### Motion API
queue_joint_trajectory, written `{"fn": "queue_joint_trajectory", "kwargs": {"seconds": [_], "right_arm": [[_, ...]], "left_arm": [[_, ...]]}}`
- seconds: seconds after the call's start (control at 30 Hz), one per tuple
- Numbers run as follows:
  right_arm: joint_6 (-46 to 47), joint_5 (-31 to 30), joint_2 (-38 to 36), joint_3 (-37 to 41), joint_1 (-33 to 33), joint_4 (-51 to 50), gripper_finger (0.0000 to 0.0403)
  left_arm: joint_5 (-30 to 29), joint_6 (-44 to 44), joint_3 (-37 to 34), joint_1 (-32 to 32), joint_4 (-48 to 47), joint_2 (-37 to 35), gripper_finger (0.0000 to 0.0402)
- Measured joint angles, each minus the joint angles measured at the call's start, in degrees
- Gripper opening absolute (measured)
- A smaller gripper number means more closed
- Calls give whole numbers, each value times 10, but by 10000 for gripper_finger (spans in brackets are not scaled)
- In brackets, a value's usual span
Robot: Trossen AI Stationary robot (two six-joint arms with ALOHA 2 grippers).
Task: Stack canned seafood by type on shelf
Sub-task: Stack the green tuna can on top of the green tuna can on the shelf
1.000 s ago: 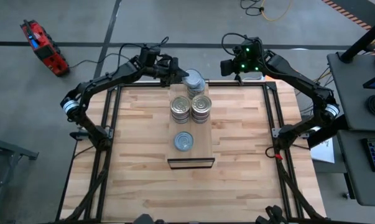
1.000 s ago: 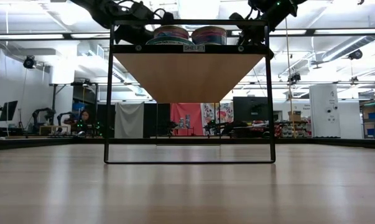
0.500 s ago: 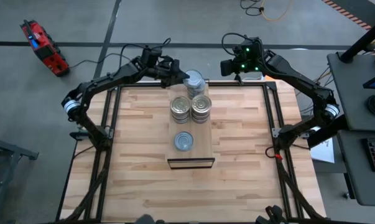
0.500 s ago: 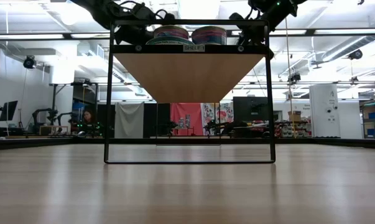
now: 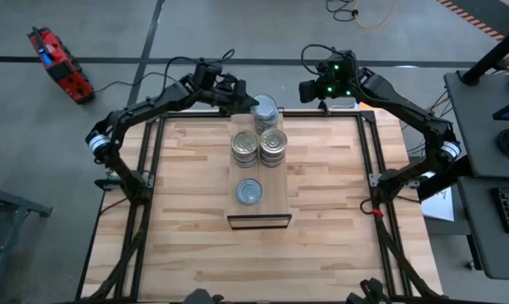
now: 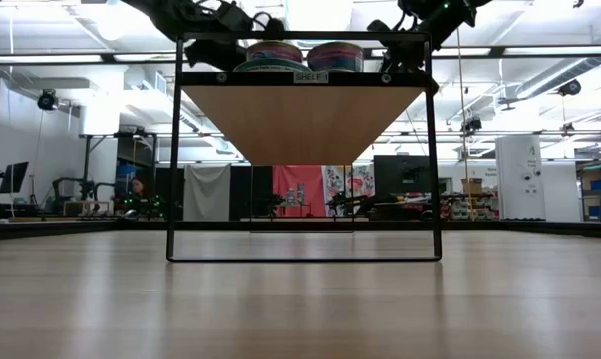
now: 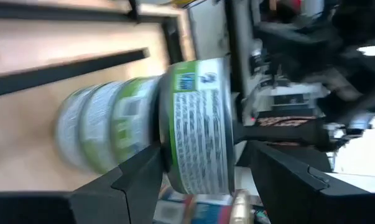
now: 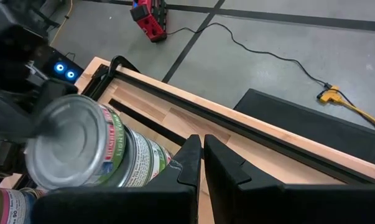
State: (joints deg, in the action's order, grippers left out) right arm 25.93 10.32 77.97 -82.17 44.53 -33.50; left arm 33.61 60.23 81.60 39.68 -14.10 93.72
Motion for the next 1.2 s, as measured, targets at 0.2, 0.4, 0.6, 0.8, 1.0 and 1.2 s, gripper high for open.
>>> {"fn": "queue_joint_trajectory", "kwargs": {"seconds": [0.2,0.4,0.6,0.8,1.0,1.2], "right_arm": [[-14,29,0,0,-1,37,11],[-24,149,17,0,-17,141,11],[-33,170,51,0,-52,179,11],[-34,172,61,0,-67,185,11],[-35,172,73,0,-76,171,11],[-41,169,81,0,-83,162,11]], "left_arm": [[3,-2,1,0,-3,5,217],[3,-2,3,0,-4,7,217],[3,-2,3,-1,-5,7,217],[3,-2,3,-1,-5,7,217],[1,-1,10,-1,-5,7,217],[0,-3,18,-1,-5,7,217]]}}
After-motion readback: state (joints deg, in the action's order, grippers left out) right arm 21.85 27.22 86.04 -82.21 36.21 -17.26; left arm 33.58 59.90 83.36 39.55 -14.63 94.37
